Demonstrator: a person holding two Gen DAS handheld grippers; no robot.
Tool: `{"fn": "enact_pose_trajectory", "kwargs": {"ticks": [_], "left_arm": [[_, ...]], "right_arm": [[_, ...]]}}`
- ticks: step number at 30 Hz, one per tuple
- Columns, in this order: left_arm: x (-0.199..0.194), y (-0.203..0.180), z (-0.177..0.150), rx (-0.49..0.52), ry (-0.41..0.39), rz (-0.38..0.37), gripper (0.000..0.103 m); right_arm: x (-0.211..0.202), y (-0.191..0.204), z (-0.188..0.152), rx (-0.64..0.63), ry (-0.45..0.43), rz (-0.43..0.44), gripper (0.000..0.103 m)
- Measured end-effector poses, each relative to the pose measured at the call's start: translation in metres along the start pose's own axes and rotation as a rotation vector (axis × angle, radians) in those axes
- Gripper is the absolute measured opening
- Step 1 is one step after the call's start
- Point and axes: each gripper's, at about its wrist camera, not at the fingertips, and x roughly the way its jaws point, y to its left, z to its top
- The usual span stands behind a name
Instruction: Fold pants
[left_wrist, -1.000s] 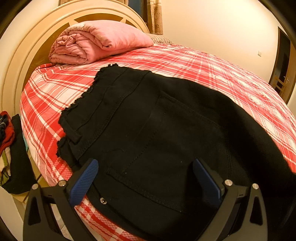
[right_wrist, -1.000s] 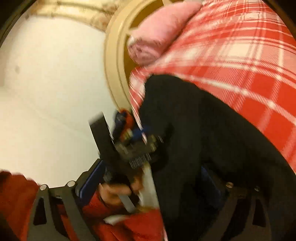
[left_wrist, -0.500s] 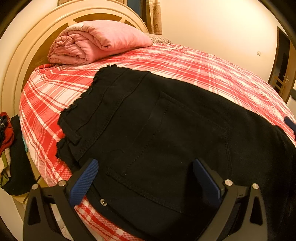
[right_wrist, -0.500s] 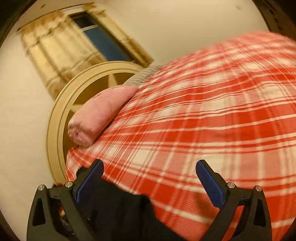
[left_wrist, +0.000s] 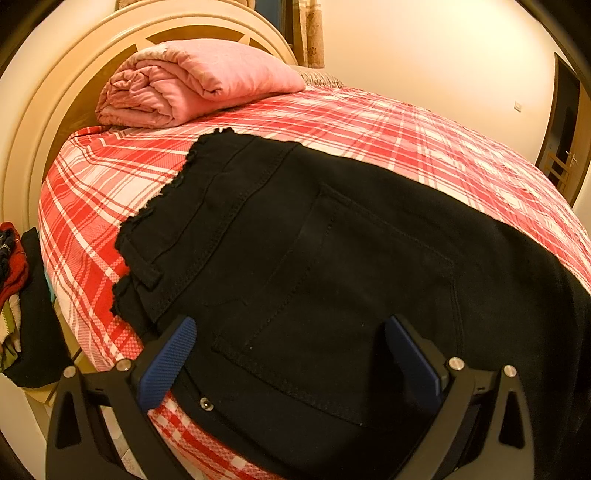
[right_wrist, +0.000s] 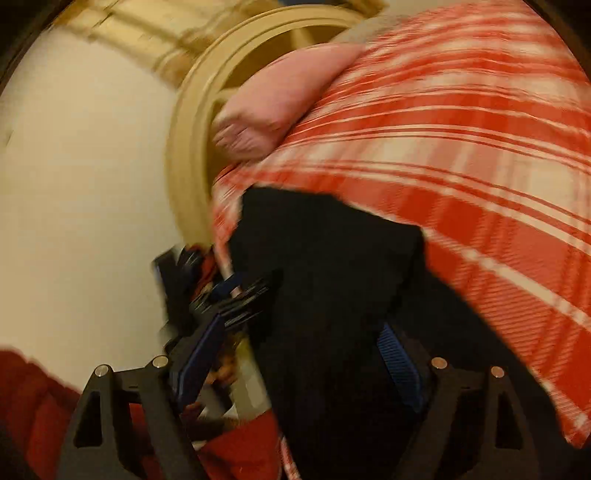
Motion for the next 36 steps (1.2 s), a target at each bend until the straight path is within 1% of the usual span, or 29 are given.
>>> {"fn": "enact_pose_trajectory", "kwargs": {"ticks": [1,2,3,4,5,6,7,8,9,11,12,13,15,16,18,19,22,23,26,27,28,29,30,31,32,33,34,35,36], "left_arm": [[0.0,0.0,0.0,0.0,0.0,0.0,0.103],[0.0,0.0,0.0,0.0,-0.001,-0.001,0.103],[0.0,0.0,0.0,0.0,-0.002,-0.001,0.103],[0.0,0.0,0.001,0.0,-0.002,-0.001,0.103],[0.0,0.0,0.001,0.0,-0.002,0.0,0.103],[0.001,0.0,0.001,-0.001,-0.003,0.0,0.103],[0.001,0.0,0.001,0.0,-0.002,-0.001,0.103],[0.001,0.0,0.001,0.001,-0.002,-0.002,0.103],[0.001,0.0,0.001,0.002,-0.002,-0.003,0.103],[0.001,0.0,0.001,0.003,-0.003,-0.004,0.103],[0.002,0.0,0.002,0.002,-0.004,-0.004,0.103],[0.002,0.0,0.002,-0.002,-0.006,-0.002,0.103],[0.002,0.0,0.001,-0.007,-0.008,0.0,0.103],[0.001,0.0,0.001,-0.006,-0.008,0.0,0.103],[0.002,0.0,0.001,-0.005,-0.007,-0.004,0.103],[0.002,0.0,0.002,-0.004,-0.006,-0.005,0.103],[0.002,0.0,0.002,-0.004,-0.007,-0.005,0.103],[0.002,0.0,0.002,-0.004,-0.009,-0.005,0.103],[0.002,-0.001,0.001,-0.003,-0.007,-0.004,0.103],[0.002,0.0,0.002,-0.002,-0.006,-0.006,0.103],[0.002,0.0,0.002,0.0,-0.005,-0.007,0.103],[0.002,0.0,0.002,0.001,-0.005,-0.008,0.103],[0.002,0.0,0.002,0.001,-0.006,-0.008,0.103],[0.002,0.0,0.002,0.001,-0.006,-0.008,0.103],[0.002,0.0,0.002,0.002,-0.006,-0.008,0.103],[0.003,-0.001,0.002,0.002,-0.006,-0.008,0.103],[0.002,-0.001,0.002,0.001,-0.006,-0.008,0.103],[0.002,-0.001,0.002,0.001,-0.007,-0.008,0.103],[0.002,-0.001,0.002,0.001,-0.007,-0.007,0.103]], "right_arm": [[0.001,0.005,-0.002,-0.04,0.003,-0.033,0.084],[0.006,0.003,-0.001,-0.046,0.011,-0.091,0.084],[0.012,-0.002,-0.002,-0.029,0.023,-0.165,0.084],[0.019,-0.012,-0.001,0.017,0.037,-0.215,0.084],[0.022,-0.019,-0.001,0.066,0.026,-0.173,0.085],[0.022,-0.022,-0.001,0.112,0.007,-0.066,0.085],[0.026,-0.022,0.0,0.134,0.023,0.02,0.085],[0.03,-0.019,0.001,0.134,0.036,0.079,0.085],[0.032,-0.016,0.003,0.12,0.033,0.091,0.085],[0.035,-0.018,0.009,0.117,-0.026,0.01,0.085],[0.04,-0.028,0.011,0.18,-0.056,0.011,0.085],[0.048,-0.035,0.012,0.247,-0.056,0.056,0.086],[0.052,-0.027,0.019,0.228,-0.056,0.087,0.089],[0.055,-0.022,0.02,0.213,-0.041,0.112,0.091],[0.055,-0.027,0.025,0.242,-0.051,0.131,0.091],[0.047,-0.037,0.027,0.27,-0.106,0.11,0.089],[0.014,-0.06,0.041,0.31,-0.311,-0.036,0.089],[0.006,-0.066,0.045,0.321,-0.348,-0.06,0.089],[-0.013,-0.076,0.055,0.327,-0.354,-0.087,0.089],[-0.019,-0.073,0.057,0.299,-0.347,-0.097,0.089],[-0.025,-0.065,0.057,0.241,-0.321,-0.146,0.089],[-0.027,-0.057,0.059,0.175,-0.291,-0.222,0.088],[-0.025,-0.051,0.06,0.108,-0.265,-0.293,0.077],[-0.03,-0.047,0.058,0.024,-0.222,-0.371,0.062],[-0.031,-0.048,0.052,-0.021,-0.181,-0.426,0.058],[-0.031,-0.051,0.048,-0.066,-0.129,-0.49,0.057],[-0.032,-0.053,0.041,-0.108,-0.085,-0.529,0.057],[-0.03,-0.057,0.033,-0.148,-0.028,-0.539,0.057],[-0.032,-0.06,0.025,-0.164,0.008,-0.515,0.057]]}}
